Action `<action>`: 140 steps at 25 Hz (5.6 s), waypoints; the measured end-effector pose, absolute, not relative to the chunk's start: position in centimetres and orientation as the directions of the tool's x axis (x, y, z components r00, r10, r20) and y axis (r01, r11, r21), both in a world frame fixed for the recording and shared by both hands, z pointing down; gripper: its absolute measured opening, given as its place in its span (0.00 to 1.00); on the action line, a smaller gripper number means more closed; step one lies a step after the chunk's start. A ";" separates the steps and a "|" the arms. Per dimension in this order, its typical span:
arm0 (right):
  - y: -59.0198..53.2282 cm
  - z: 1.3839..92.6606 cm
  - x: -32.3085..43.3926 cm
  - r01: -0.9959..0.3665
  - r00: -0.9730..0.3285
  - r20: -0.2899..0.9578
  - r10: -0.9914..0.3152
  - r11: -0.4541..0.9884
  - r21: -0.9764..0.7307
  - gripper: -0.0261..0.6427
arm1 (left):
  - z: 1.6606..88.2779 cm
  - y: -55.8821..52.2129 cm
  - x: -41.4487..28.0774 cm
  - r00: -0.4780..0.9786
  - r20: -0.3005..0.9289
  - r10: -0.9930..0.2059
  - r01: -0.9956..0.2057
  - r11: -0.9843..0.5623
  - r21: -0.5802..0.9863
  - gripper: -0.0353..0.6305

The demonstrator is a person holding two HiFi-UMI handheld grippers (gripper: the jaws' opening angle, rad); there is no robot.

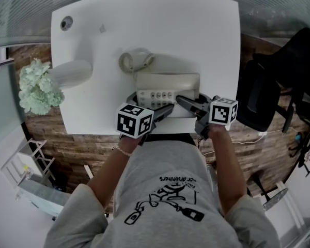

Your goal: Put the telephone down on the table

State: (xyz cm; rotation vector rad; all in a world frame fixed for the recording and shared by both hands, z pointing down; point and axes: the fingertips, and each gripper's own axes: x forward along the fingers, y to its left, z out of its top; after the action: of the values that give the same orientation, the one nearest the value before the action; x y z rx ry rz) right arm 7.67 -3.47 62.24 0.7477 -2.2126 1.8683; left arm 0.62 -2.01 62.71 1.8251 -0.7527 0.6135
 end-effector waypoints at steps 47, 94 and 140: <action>-3.0 62.9 7.8 -0.586 -0.800 0.544 -0.252 0.139 -0.798 0.50 | 63.7 -1.6 -0.3 0.550 0.799 -0.242 -0.831 -0.254 0.495 0.93; -3.4 63.1 7.7 -0.715 -0.697 0.668 -0.262 0.186 -0.674 0.53 | 63.8 -1.7 -0.7 0.533 0.809 -0.247 -0.843 -0.230 0.485 0.93; -6.1 44.2 9.8 -0.789 -0.608 0.485 -0.628 0.545 -0.283 0.22 | 45.5 -4.2 1.3 0.755 0.451 -0.477 -0.655 -0.587 0.476 0.43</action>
State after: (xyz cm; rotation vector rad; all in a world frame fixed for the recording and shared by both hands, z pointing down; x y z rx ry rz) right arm 9.78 -6.08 44.24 1.1687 -2.4587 0.6918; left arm 1.27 -4.21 45.46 2.3109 -0.8446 0.3647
